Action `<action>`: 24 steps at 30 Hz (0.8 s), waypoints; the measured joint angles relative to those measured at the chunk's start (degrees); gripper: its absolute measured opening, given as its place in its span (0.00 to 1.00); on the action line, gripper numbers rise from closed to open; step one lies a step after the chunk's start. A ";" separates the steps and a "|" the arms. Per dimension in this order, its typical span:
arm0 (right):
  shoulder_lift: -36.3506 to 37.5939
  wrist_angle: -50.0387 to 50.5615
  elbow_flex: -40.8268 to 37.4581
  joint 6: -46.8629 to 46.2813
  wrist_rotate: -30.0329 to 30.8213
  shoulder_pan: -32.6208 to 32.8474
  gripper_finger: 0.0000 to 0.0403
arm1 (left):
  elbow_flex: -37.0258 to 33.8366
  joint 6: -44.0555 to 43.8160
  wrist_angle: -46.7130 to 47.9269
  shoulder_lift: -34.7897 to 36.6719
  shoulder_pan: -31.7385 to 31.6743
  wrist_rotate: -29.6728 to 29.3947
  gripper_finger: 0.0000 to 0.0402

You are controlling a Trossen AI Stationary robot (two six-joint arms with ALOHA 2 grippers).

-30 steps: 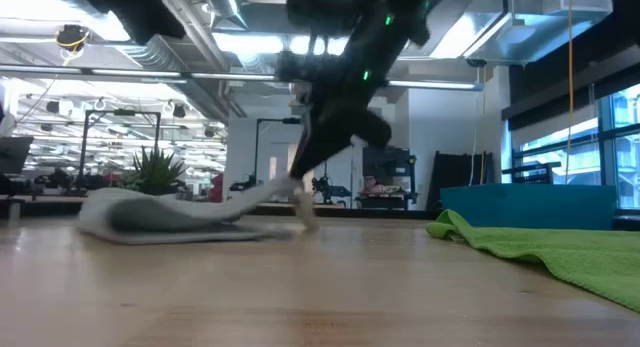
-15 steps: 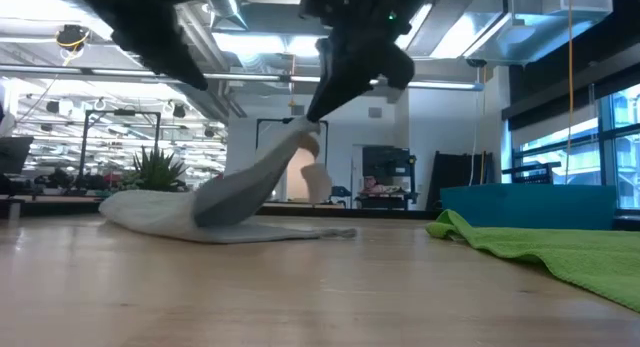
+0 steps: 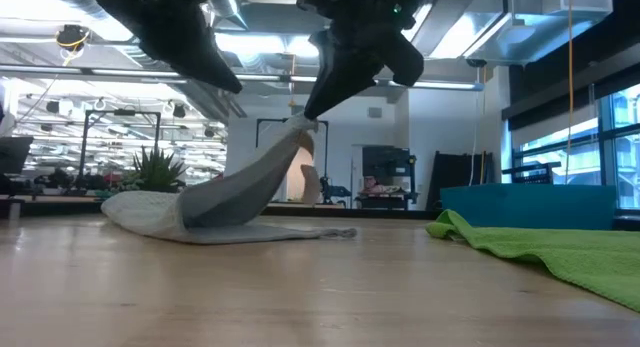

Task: Roll microfiber towels into tight, uniform cylinder then place into a basket
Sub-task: Roll the gray towel

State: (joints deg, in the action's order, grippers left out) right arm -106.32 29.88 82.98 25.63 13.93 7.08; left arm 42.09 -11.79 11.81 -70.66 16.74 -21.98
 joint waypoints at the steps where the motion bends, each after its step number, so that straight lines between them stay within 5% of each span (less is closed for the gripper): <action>1: 0.00 -0.17 0.00 0.00 0.00 0.01 0.00 | 0.00 -0.04 -0.10 -0.19 -0.28 0.00 0.06; 13: 0.00 -0.54 0.00 0.00 0.00 0.03 0.00 | 0.04 -1.06 -5.78 -1.35 -2.82 -0.07 0.24; 24: -0.02 -1.41 0.02 0.13 -0.01 -0.01 0.00 | 0.00 0.81 -11.55 -8.07 -6.55 1.11 0.25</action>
State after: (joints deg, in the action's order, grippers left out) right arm -106.34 28.47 83.00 25.76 13.92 7.07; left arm 42.09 -10.98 0.25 -78.74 10.19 -20.86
